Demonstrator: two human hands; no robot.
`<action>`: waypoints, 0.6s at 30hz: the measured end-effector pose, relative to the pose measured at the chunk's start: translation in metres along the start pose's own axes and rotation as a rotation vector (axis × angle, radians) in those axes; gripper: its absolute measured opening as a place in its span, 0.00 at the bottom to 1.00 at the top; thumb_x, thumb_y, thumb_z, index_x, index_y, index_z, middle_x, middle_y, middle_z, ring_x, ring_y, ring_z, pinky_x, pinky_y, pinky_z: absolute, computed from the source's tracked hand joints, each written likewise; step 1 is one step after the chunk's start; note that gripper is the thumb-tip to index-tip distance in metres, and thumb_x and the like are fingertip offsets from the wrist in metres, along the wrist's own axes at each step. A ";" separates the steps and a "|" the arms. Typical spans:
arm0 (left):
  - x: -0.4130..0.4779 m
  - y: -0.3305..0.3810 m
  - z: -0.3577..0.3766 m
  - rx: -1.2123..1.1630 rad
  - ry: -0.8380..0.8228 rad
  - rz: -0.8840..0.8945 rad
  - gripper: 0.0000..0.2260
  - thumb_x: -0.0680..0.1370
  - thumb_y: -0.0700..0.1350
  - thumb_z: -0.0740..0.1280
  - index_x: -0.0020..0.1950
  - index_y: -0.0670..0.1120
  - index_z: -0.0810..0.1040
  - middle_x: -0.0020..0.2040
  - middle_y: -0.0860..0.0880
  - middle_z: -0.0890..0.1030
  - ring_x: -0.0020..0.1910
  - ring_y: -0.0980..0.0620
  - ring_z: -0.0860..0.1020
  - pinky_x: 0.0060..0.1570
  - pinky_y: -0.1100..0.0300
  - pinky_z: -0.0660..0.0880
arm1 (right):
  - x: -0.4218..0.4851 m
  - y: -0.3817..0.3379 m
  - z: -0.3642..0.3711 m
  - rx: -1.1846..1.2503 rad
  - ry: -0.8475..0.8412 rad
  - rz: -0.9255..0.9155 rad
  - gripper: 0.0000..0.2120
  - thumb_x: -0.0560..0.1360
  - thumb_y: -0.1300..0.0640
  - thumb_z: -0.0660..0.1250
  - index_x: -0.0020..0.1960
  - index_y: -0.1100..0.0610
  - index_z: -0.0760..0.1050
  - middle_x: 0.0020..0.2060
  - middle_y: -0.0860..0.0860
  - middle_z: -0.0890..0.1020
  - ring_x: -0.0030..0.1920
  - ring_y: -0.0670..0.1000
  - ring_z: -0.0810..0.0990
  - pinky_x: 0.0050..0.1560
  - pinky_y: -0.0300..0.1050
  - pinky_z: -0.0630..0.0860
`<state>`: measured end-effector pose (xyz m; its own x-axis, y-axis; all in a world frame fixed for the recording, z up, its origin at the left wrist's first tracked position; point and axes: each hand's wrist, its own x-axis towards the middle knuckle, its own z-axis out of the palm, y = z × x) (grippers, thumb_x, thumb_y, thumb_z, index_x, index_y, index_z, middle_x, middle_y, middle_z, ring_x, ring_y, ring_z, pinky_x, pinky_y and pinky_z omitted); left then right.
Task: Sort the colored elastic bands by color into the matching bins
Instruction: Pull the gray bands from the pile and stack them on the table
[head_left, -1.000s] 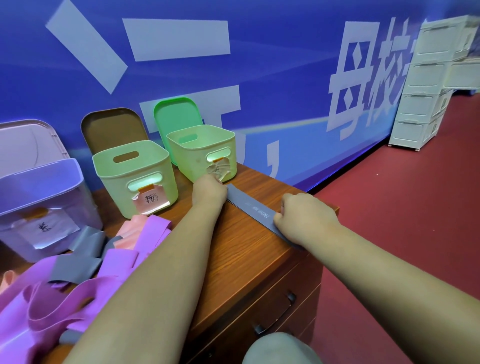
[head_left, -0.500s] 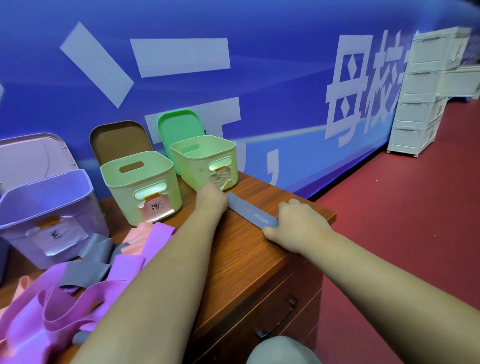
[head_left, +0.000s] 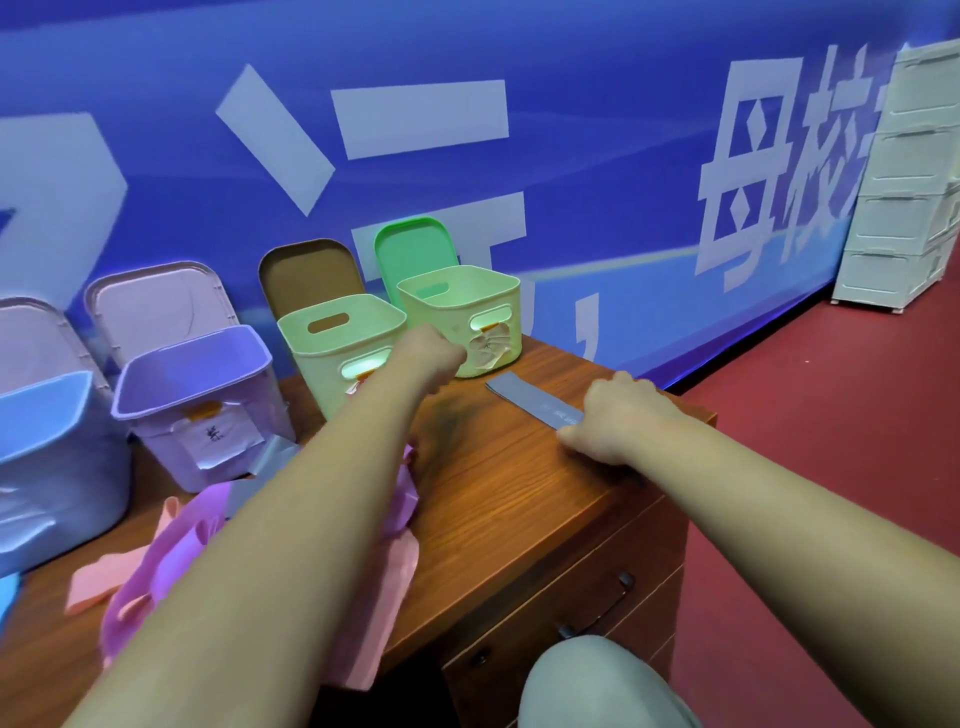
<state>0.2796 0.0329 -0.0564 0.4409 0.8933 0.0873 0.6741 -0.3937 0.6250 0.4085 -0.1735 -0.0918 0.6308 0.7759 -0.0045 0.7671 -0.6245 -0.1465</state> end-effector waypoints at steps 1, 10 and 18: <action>-0.006 -0.005 -0.012 -0.039 0.001 0.001 0.09 0.78 0.42 0.66 0.52 0.37 0.83 0.48 0.37 0.86 0.48 0.38 0.87 0.50 0.44 0.86 | -0.002 -0.008 -0.001 0.020 0.032 -0.022 0.35 0.77 0.34 0.66 0.73 0.58 0.72 0.67 0.59 0.73 0.68 0.63 0.73 0.64 0.57 0.74; -0.075 -0.084 -0.111 -0.147 0.060 -0.015 0.07 0.78 0.46 0.70 0.48 0.43 0.86 0.44 0.46 0.88 0.41 0.44 0.85 0.39 0.52 0.80 | -0.034 -0.117 0.005 0.178 0.095 -0.364 0.20 0.77 0.42 0.65 0.59 0.56 0.82 0.59 0.59 0.78 0.61 0.62 0.79 0.62 0.55 0.79; -0.123 -0.173 -0.141 0.122 0.183 0.015 0.06 0.76 0.42 0.70 0.46 0.50 0.86 0.46 0.54 0.86 0.48 0.52 0.83 0.43 0.62 0.75 | -0.043 -0.189 0.022 0.265 0.166 -0.623 0.10 0.76 0.49 0.67 0.47 0.54 0.83 0.53 0.56 0.79 0.52 0.56 0.78 0.52 0.45 0.74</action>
<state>0.0250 0.0216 -0.0659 0.3440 0.9070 0.2428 0.7400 -0.4210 0.5246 0.2337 -0.0865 -0.0851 0.1080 0.9457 0.3067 0.9509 -0.0082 -0.3095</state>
